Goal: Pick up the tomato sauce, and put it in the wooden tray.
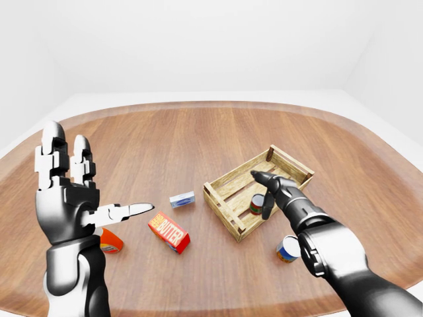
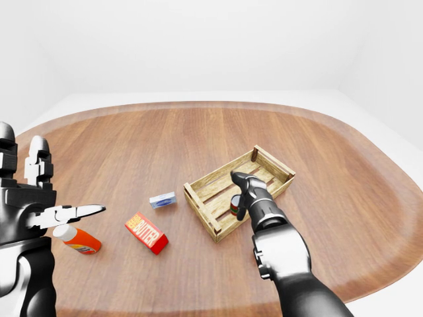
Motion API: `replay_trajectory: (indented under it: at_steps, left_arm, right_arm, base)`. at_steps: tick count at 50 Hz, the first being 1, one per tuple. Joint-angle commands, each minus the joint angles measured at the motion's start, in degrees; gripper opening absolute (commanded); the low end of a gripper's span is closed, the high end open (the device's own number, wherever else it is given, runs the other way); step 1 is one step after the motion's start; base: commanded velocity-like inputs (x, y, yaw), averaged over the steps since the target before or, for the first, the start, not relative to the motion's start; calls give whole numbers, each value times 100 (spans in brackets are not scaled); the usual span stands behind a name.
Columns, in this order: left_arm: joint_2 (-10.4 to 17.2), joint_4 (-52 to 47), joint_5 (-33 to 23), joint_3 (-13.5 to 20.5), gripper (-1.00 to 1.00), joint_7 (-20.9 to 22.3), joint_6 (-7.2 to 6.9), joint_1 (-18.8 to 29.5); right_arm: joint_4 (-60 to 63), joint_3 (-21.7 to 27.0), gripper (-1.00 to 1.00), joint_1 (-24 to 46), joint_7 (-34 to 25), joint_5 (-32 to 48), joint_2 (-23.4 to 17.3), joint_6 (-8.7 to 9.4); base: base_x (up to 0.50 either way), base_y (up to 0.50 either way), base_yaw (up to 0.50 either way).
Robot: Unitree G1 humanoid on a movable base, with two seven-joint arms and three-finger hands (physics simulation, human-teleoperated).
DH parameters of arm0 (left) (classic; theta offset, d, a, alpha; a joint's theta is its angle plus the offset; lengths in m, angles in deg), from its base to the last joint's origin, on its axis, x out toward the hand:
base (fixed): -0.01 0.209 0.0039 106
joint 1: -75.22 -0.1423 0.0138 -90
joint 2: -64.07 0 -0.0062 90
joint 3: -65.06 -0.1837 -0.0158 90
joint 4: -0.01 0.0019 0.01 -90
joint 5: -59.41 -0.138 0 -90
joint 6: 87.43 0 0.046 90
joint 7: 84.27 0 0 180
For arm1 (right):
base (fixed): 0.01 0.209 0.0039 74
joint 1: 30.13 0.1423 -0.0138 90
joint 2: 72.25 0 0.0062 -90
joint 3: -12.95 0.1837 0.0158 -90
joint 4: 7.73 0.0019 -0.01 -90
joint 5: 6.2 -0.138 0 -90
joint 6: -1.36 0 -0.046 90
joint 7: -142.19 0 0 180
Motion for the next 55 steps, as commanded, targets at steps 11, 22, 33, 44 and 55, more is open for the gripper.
replay_trajectory:
  at_steps: [11,22,33,44,55]
  left_arm:
    - [-6,53,-35,-39,100,-5,0,1]
    - [-6,83,-56,-65,100,-11,0,10]
    - [3,70,-52,-57,100,-9,0,15]
    - [10,81,-44,-45,100,-8,0,25]
    - [13,122,-46,-46,100,-5,0,33]
  right_arm:
    - [33,28,100,134,-45,-35,-105,26]
    - [138,64,100,558,-243,-106,-306,26]
    - [258,63,100,657,-186,-175,-426,-35]
    - [541,161,100,620,-25,-557,-494,-419]
    - [1198,442,100,536,828,-1651,-503,-777]
  base:
    - [0,0,0]
    - [0,0,0]
    - [0,0,0]
    - [0,0,0]
    - [0,0,0]
